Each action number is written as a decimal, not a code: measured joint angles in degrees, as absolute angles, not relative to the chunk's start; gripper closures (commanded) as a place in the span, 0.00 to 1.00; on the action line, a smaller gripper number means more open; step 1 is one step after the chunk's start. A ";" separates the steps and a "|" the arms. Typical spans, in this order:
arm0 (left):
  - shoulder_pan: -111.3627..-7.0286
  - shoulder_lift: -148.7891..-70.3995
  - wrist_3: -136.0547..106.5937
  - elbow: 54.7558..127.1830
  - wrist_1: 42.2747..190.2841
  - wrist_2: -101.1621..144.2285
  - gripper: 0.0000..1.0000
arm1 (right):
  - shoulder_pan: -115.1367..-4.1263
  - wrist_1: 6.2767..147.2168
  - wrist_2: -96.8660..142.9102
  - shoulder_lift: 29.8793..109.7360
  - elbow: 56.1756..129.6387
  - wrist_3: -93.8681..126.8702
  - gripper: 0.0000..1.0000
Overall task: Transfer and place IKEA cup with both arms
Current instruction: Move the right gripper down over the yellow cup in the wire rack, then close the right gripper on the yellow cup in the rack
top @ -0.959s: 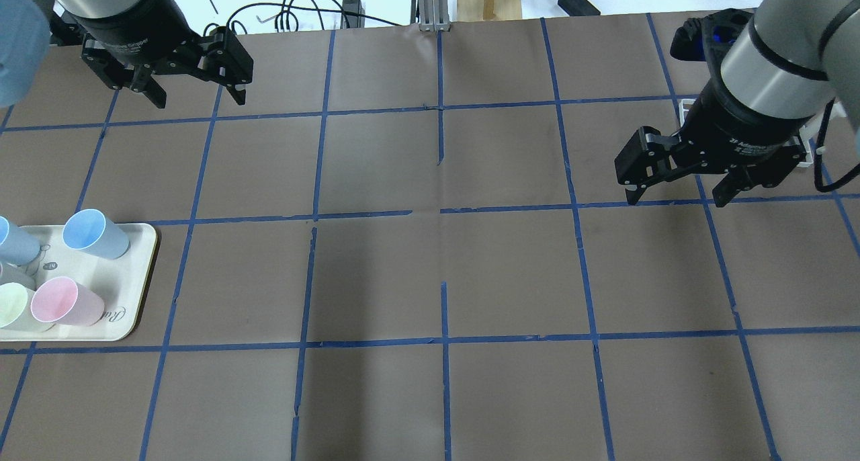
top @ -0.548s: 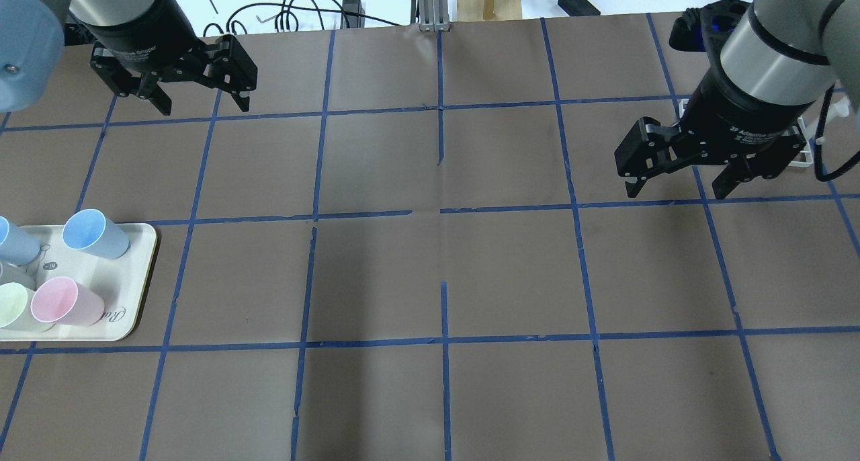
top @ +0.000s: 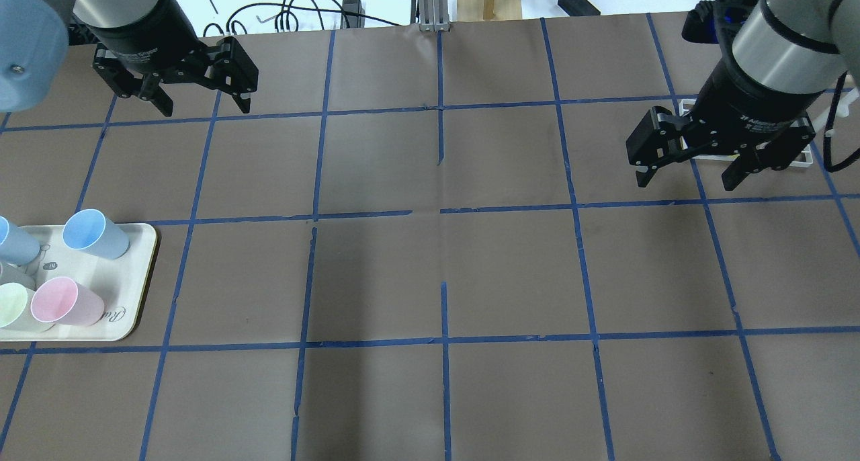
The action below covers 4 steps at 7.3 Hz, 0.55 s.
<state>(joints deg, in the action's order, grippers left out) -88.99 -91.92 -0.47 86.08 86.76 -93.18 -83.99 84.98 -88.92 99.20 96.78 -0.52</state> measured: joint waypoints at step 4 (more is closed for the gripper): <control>-88.86 -91.96 -0.36 86.26 86.75 -93.16 0.00 | -73.53 95.21 -88.73 92.24 95.95 -10.44 0.00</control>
